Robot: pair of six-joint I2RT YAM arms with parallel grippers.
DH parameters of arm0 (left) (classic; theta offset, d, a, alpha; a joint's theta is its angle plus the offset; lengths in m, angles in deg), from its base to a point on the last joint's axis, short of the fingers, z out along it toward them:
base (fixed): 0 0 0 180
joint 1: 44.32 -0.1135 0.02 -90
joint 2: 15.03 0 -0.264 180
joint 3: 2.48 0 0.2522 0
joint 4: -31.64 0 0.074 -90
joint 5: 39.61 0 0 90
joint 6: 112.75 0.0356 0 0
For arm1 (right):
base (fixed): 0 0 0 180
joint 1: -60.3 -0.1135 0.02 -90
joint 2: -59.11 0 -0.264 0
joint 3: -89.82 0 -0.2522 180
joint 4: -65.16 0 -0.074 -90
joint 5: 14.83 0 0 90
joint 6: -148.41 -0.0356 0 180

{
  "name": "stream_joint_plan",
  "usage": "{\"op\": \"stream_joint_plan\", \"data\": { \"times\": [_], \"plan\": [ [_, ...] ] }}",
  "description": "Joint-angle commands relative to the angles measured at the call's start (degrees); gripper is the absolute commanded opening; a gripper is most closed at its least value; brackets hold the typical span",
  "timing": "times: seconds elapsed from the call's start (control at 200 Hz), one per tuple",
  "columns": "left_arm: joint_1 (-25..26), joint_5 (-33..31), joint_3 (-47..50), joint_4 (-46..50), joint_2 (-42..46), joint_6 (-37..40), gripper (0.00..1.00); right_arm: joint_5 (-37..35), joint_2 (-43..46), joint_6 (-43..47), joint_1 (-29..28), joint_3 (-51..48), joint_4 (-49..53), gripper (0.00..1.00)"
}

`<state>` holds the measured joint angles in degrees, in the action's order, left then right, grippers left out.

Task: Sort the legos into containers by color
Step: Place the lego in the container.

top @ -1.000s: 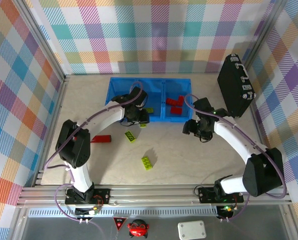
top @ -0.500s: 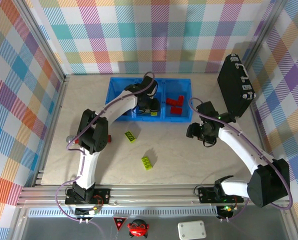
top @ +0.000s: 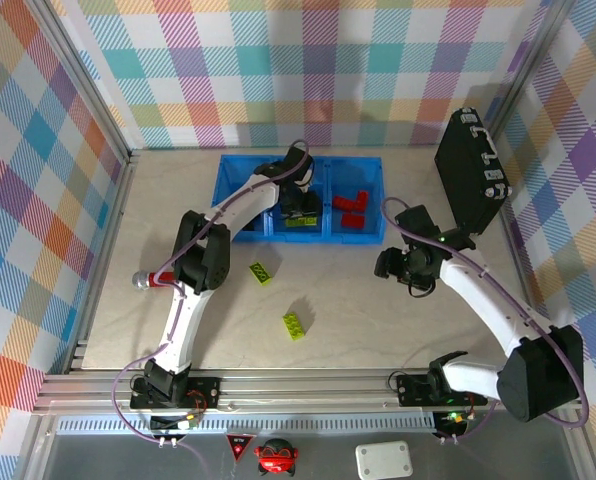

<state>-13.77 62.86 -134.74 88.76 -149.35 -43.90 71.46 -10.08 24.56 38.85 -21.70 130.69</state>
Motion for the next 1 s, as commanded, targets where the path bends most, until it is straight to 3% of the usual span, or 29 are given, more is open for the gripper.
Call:
{"op": "stream_joint_plan", "data": {
  "times": [0.0,0.48,1.0],
  "plan": [
    [-0.43,2.15,-2.01,0.44,-1.83,0.34,0.35,-0.25,1.92,-1.25,0.01,-1.45,1.41,0.69],
    [-0.62,5.54,-2.07,-0.29,-1.08,-1.08,0.45,-0.1,2.48,-1.73,0.01,-1.54,1.31,0.7],
    [-0.57,2.59,1.76,1.99,7.87,1.19,0.43,1.33,0.18,-0.66,-1.17,-0.15,2.11,0.69]
  ]
}}
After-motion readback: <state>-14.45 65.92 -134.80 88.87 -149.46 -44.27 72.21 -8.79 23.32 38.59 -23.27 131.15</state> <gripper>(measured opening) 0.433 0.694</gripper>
